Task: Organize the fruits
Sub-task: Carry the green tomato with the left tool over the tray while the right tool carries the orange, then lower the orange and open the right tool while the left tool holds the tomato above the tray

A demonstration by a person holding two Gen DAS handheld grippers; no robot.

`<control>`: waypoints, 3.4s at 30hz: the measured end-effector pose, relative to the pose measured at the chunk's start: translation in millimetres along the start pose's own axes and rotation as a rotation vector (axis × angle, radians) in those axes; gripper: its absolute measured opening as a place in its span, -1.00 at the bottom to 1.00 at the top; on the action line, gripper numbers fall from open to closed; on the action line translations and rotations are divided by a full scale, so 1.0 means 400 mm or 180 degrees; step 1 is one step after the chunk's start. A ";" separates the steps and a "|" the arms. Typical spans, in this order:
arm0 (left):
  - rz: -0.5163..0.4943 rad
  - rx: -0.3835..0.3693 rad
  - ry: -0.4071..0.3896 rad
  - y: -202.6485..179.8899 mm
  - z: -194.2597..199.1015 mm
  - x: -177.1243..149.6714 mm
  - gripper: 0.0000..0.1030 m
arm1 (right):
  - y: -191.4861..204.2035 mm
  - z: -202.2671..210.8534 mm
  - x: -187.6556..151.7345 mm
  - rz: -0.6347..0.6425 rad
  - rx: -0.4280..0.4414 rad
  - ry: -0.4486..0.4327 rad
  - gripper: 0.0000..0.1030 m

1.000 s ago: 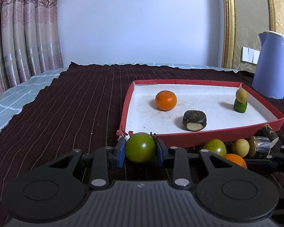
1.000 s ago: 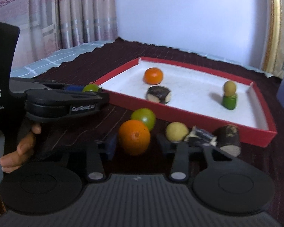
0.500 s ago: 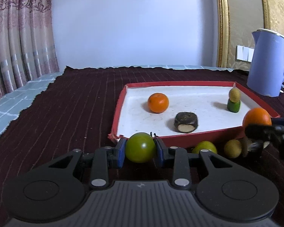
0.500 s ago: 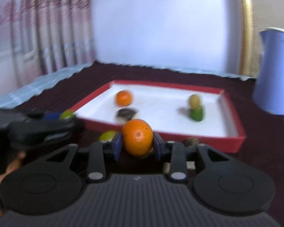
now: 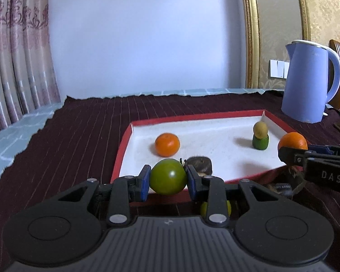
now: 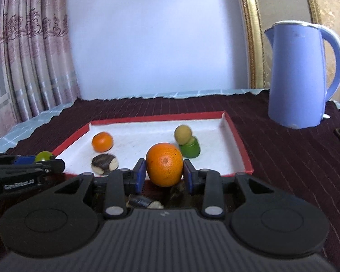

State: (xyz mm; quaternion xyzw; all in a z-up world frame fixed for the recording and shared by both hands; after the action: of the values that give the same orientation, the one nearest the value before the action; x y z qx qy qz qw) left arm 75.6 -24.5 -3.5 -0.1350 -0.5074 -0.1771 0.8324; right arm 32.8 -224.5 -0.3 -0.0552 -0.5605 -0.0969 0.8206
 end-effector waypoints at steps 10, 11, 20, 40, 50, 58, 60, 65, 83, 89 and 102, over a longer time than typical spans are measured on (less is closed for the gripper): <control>0.0142 -0.0162 -0.0133 0.027 -0.009 0.060 -0.37 | 0.008 -0.012 0.027 0.0046 -0.0039 -0.0096 -0.37; 0.0130 -0.0151 -0.0133 0.023 -0.016 0.064 -0.37 | 0.012 -0.015 0.031 0.0055 -0.0037 -0.0119 -0.37; -0.0061 0.0000 -0.0167 -0.019 -0.090 0.087 -0.37 | 0.013 -0.034 0.027 0.0038 -0.0054 -0.0191 -0.37; -0.0015 0.0242 -0.0057 0.014 -0.151 0.098 -0.37 | 0.023 -0.053 0.032 0.0068 -0.0113 -0.0186 -0.37; -0.0071 0.0236 -0.0039 0.002 -0.151 0.134 -0.37 | 0.032 -0.050 0.080 0.0152 -0.0092 -0.0263 -0.37; -0.0017 0.0264 -0.0047 0.017 -0.200 0.156 -0.37 | 0.059 -0.079 0.115 0.0246 -0.0082 -0.0334 -0.36; 0.0008 0.0278 -0.0049 0.024 -0.209 0.161 -0.37 | 0.064 -0.089 0.123 0.0254 -0.0076 -0.0346 -0.36; 0.0032 0.0273 -0.0058 0.036 -0.228 0.168 -0.37 | 0.072 -0.115 0.140 0.0253 -0.0075 -0.0351 -0.36; -0.0066 0.0320 -0.0016 0.034 -0.278 0.187 -0.37 | 0.073 -0.177 0.142 0.0251 -0.0109 -0.0237 -0.36; -0.0080 0.0332 -0.0009 0.032 -0.286 0.188 -0.37 | 0.082 -0.193 0.147 0.0303 -0.0151 -0.0228 -0.36; -0.0030 0.0318 0.0002 0.042 -0.297 0.196 -0.37 | 0.091 -0.243 0.154 0.0288 -0.0183 -0.0109 -0.36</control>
State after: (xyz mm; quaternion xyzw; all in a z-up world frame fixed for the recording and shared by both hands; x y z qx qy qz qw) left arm 210.5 -69.7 12.6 -0.0909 -0.5160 -0.1555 0.8375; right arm 150.9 -214.2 22.3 -0.1057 -0.5683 -0.0748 0.8126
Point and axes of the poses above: each gripper's, at about its wrist camera, not at the fingertips, and z roughly against the way its jaws point, y to its left, x to its top, the point moved 6 cm from there along -z, roughly the way its jaws point, and after that the axes turned 15 degrees about -x, right-handed, at the moved point
